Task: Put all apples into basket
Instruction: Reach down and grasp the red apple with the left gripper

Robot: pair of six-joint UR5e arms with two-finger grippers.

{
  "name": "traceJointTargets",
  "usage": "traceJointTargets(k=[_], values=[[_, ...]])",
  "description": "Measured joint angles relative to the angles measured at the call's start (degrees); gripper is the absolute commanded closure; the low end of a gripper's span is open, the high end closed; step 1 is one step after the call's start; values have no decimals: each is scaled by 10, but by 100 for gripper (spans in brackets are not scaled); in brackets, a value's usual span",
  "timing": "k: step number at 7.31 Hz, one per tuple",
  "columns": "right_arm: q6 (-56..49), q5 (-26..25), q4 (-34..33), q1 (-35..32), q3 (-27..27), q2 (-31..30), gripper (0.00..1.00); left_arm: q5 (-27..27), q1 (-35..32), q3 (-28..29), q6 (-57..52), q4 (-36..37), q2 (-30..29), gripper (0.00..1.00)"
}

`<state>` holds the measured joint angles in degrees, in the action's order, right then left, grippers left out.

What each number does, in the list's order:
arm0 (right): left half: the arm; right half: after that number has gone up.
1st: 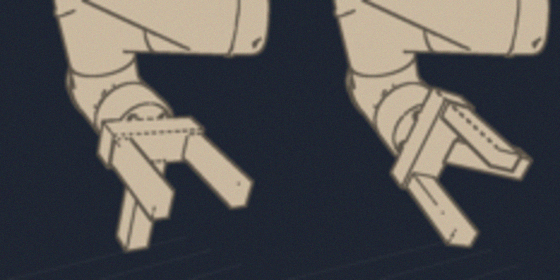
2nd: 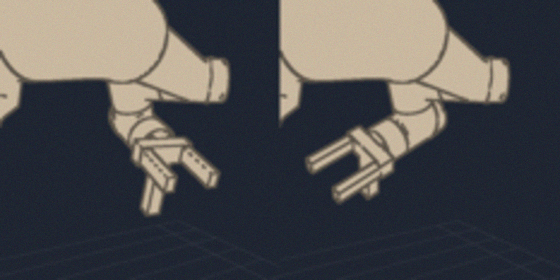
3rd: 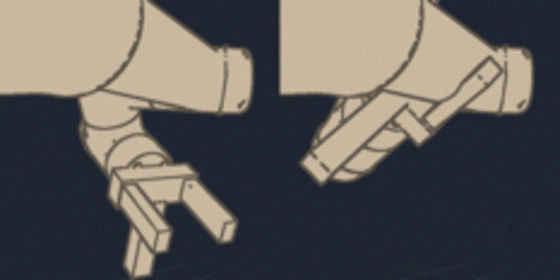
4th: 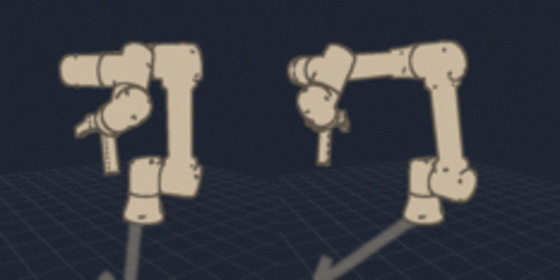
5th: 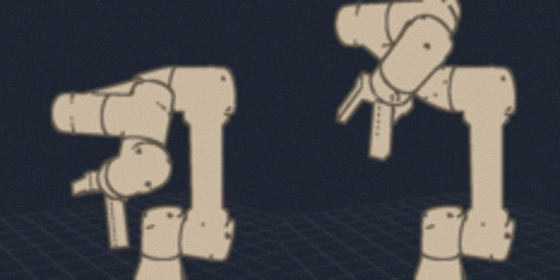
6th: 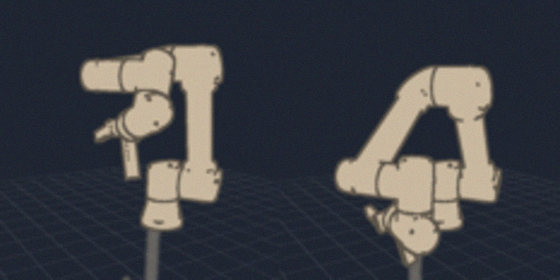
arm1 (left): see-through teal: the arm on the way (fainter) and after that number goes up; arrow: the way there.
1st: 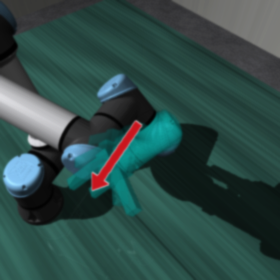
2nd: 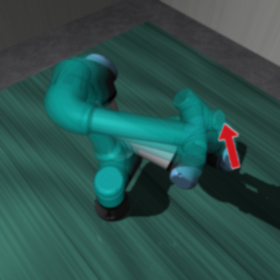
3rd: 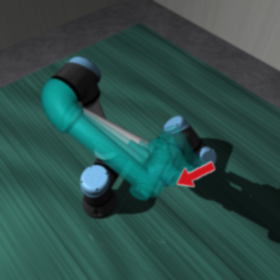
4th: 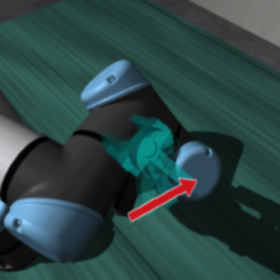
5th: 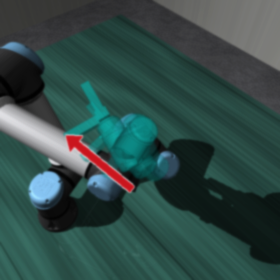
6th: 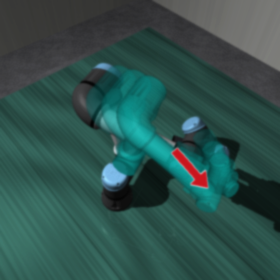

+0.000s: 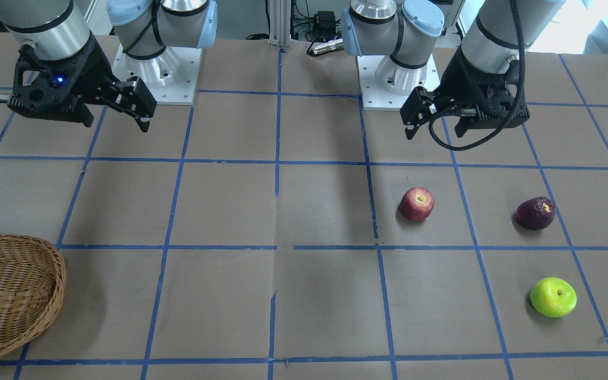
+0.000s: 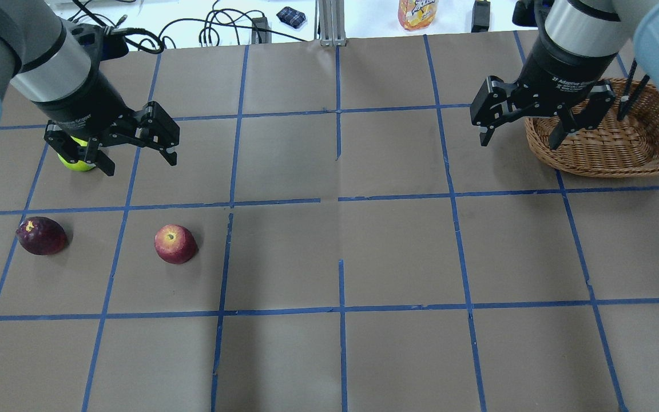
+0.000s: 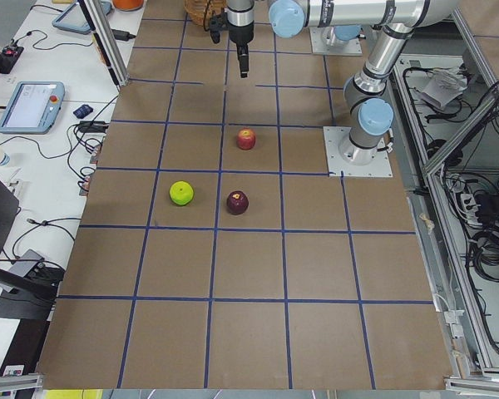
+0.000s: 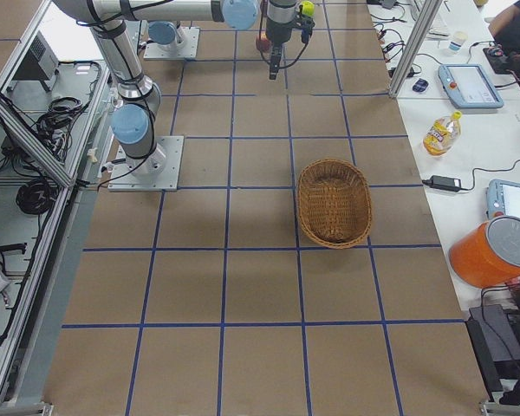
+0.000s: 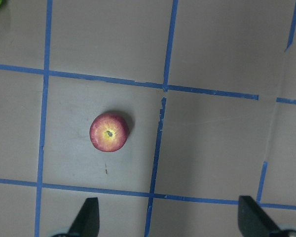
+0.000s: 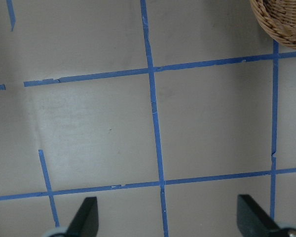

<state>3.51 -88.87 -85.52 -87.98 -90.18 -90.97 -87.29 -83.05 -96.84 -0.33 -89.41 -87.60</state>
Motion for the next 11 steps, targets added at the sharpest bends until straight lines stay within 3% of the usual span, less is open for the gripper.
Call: traceJointTargets(k=[3, 5, 6, 11], values=[[0, -1, 2, 0, 0, 0, 0, 10, 117, -161, -156, 130, -16, 0], [0, -1, 2, 0, -1, 0, 0, 68, 153, -275, -220, 259, -32, 0], [0, -1, 3, 0, -1, 0, 0, 86, 158, -304, -233, 300, -46, 0], [0, 0, 2, 0, -1, 0, 0, 138, 160, -319, -243, 390, -112, 0]])
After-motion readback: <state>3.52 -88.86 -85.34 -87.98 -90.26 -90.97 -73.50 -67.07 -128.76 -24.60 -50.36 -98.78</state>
